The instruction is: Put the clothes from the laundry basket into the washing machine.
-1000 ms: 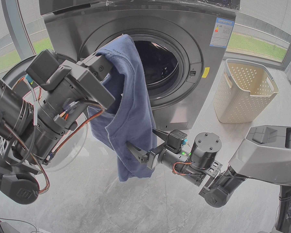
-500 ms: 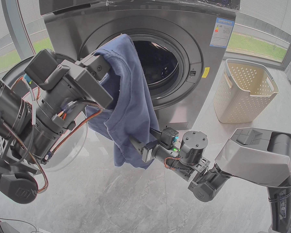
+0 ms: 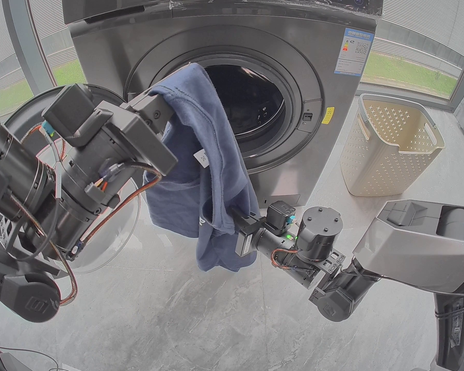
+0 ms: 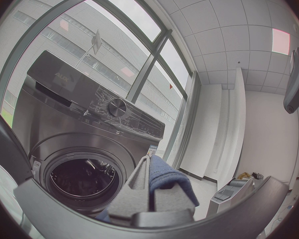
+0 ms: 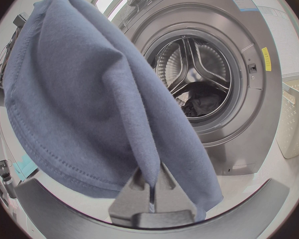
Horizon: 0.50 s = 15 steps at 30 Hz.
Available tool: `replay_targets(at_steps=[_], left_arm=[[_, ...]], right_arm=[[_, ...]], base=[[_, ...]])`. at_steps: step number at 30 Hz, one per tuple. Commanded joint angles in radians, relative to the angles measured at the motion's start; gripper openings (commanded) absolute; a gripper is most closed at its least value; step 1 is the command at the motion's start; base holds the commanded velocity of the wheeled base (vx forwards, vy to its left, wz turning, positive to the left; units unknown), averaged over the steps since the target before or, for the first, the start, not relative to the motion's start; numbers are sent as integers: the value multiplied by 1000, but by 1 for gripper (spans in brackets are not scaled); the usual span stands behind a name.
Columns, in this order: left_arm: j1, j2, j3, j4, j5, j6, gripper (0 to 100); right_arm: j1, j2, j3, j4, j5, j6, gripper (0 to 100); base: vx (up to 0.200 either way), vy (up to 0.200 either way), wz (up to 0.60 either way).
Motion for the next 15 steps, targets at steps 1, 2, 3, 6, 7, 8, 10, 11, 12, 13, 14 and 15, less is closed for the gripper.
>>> replay_targets(at_steps=[1, 2, 3, 6, 7, 8, 10, 11, 12, 13, 14, 15], left_arm=[[18, 3, 4, 3, -1, 1, 0], [22, 3, 4, 3, -2, 1, 0], [27, 3, 4, 3, -2, 1, 0], [27, 2, 1, 3, -2, -1, 0], [27, 0, -2, 3, -2, -1, 0], [27, 0, -2, 3, -2, -1, 0], [25, -6, -6, 3, -4, 1, 0], [25, -6, -6, 3, -4, 1, 0], [24, -9, -9, 3, -4, -1, 0], [24, -9, -9, 3, -4, 1, 0], [22, -9, -11, 3, -4, 1, 0], [21, -9, -11, 3, -5, 1, 0]], right_arm=[[-3, -57, 36, 1, -16, -1, 0], [-4, -63, 47, 2, -16, -1, 0], [-6, -68, 59, 2, -16, -1, 0], [-4, -71, 91, 9, -19, 4, 0], [-3, -71, 107, 7, -21, 4, 0], [-3, -71, 107, 7, -21, 4, 100], [0, -69, 117, 2, -21, 6, 100], [0, -69, 117, 2, -21, 6, 100], [-6, -69, 121, 12, -19, 6, 100], [-9, -68, 119, 15, -19, 6, 100], [-15, -66, 119, 18, -19, 6, 100], [-20, -64, 117, 19, -19, 4, 100]], base=[[0, 0, 0], [0, 0, 0], [0, 0, 0], [0, 0, 0], [0, 0, 0], [0, 0, 0], [0, 0, 0], [0, 0, 0], [0, 0, 0], [0, 0, 0], [0, 0, 0], [0, 0, 0]])
